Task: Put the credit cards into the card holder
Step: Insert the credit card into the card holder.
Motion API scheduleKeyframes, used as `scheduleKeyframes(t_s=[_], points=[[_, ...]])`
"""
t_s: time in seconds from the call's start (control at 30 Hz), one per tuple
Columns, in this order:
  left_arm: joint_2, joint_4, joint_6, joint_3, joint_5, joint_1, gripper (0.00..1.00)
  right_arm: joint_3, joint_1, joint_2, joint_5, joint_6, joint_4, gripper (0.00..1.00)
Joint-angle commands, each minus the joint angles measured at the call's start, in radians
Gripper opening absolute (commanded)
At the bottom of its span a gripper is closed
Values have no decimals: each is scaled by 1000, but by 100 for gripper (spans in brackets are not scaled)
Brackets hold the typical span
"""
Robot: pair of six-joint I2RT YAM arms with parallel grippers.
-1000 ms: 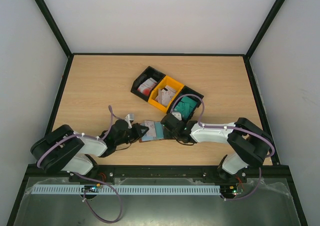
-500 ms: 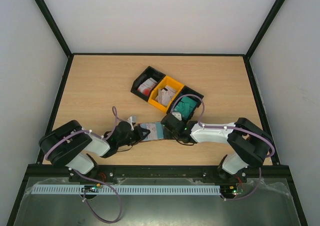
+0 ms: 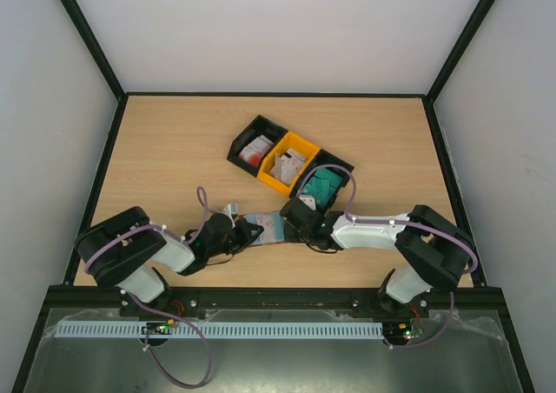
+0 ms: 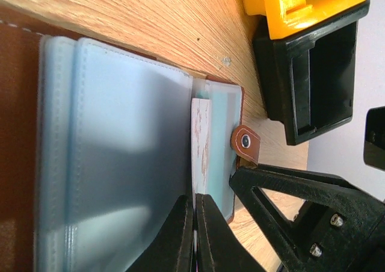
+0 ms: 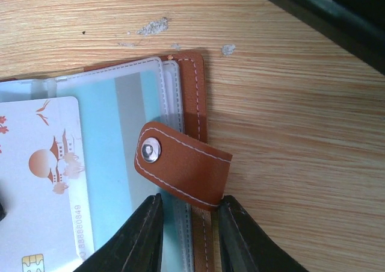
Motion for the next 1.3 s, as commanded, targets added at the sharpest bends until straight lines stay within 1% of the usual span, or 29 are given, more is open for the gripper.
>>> scheduleKeyframes(t_s=[0.0, 0.13, 0.47, 0.67, 0.73, 0.9, 1.0, 1.17, 1.27], points=[[6, -55, -25, -1, -67, -12, 2, -38, 10, 30, -40, 15, -36, 26], [43, -34, -11, 25, -47, -14, 3, -38, 9, 30, -43, 17, -32, 26], [108, 8, 73, 62, -4, -42, 12, -56, 10, 10, -41, 22, -11, 26], [110, -70, 133, 115, 8, -69, 15, -73, 9, -13, -37, 30, -4, 26], [100, -112, 148, 139, -7, -78, 20, -83, 9, -32, -30, 38, 2, 26], [52, -217, 180, 172, -46, -97, 31, -107, 10, -102, 3, 68, 13, 30], [9, -299, 183, 186, -74, -106, 40, -122, 10, -156, 28, 87, 16, 33], [-69, -491, 157, 219, -96, -113, 59, -142, 10, -200, 30, 91, 24, 37], [-125, -617, 112, 255, -74, -121, 76, -163, 10, -192, -52, 71, 79, 41]])
